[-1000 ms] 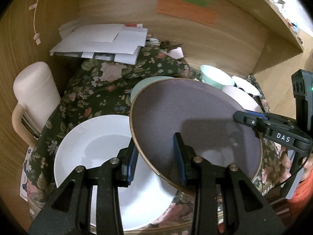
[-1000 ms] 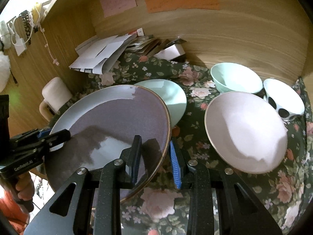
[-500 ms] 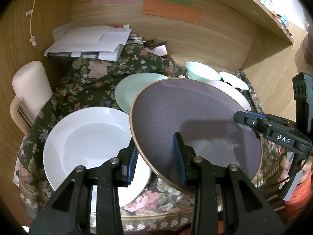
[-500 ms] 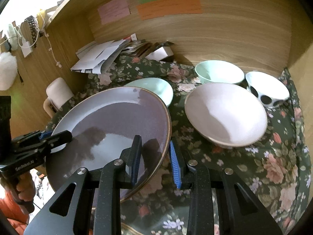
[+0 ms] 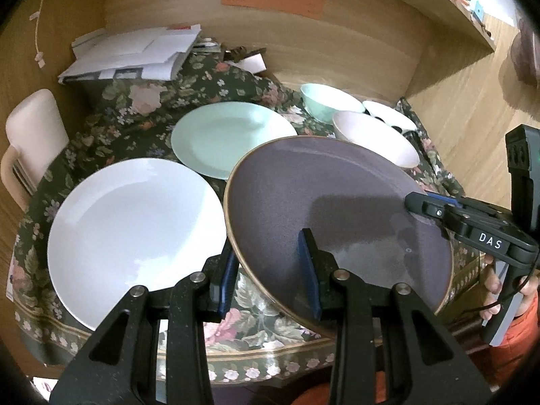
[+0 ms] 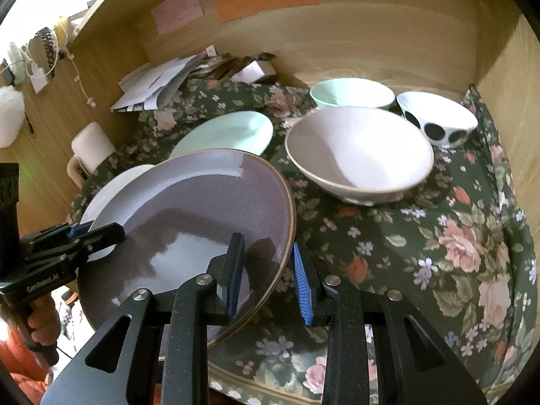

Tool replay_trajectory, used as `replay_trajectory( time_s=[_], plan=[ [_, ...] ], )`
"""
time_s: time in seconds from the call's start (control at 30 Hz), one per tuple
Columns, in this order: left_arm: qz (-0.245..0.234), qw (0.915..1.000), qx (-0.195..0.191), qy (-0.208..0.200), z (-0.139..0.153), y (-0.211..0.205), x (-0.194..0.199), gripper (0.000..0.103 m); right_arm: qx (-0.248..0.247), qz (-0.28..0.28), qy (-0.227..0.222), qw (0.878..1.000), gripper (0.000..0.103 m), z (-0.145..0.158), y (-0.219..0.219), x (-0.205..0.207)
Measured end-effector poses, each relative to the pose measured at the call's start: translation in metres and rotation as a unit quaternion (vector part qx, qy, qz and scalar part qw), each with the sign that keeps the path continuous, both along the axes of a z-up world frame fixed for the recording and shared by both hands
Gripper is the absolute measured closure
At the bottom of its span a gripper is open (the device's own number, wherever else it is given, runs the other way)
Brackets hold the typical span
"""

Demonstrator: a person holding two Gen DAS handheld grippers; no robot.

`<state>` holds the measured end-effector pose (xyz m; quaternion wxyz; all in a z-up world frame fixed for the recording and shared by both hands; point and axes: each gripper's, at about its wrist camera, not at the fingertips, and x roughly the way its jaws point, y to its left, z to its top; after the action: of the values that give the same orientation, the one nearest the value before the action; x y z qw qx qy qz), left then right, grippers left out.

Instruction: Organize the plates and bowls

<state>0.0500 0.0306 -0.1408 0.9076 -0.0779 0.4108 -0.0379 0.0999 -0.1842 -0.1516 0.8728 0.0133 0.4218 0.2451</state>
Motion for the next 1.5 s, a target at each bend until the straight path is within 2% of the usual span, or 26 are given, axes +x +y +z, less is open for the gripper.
replay_trajectory(
  time_s=[0.73, 1.07, 1.13, 1.23, 1.4, 1.5],
  plan=[
    [-0.025, 0.9982, -0.003, 0.055, -0.043, -0.022, 0.040, 0.068, -0.014, -0.036, 0.053, 0.998, 0.077, -0.034, -0.018, 0.017],
    [-0.027, 0.9971, -0.008, 0.070, -0.049, -0.021, 0.052, 0.068, -0.029, -0.039, 0.045, 0.998, 0.076, -0.035, -0.013, 0.019],
    [-0.025, 0.9971, 0.002, 0.072, -0.049, -0.021, 0.052, 0.068, -0.040, -0.042, 0.035, 0.998, 0.076, -0.032, -0.013, 0.018],
    [-0.018, 0.9978, 0.035, 0.054, -0.043, -0.023, 0.049, 0.068, -0.043, -0.045, 0.020, 0.998, 0.070, -0.024, -0.014, 0.014],
    [-0.010, 0.9988, 0.038, 0.029, -0.028, -0.019, 0.042, 0.061, -0.037, -0.042, -0.010, 0.998, 0.059, -0.004, -0.015, 0.004],
    [0.003, 0.9991, 0.042, 0.000, -0.013, -0.014, 0.034, 0.052, -0.031, -0.036, -0.036, 0.998, 0.050, 0.012, -0.011, -0.004]
  ],
)
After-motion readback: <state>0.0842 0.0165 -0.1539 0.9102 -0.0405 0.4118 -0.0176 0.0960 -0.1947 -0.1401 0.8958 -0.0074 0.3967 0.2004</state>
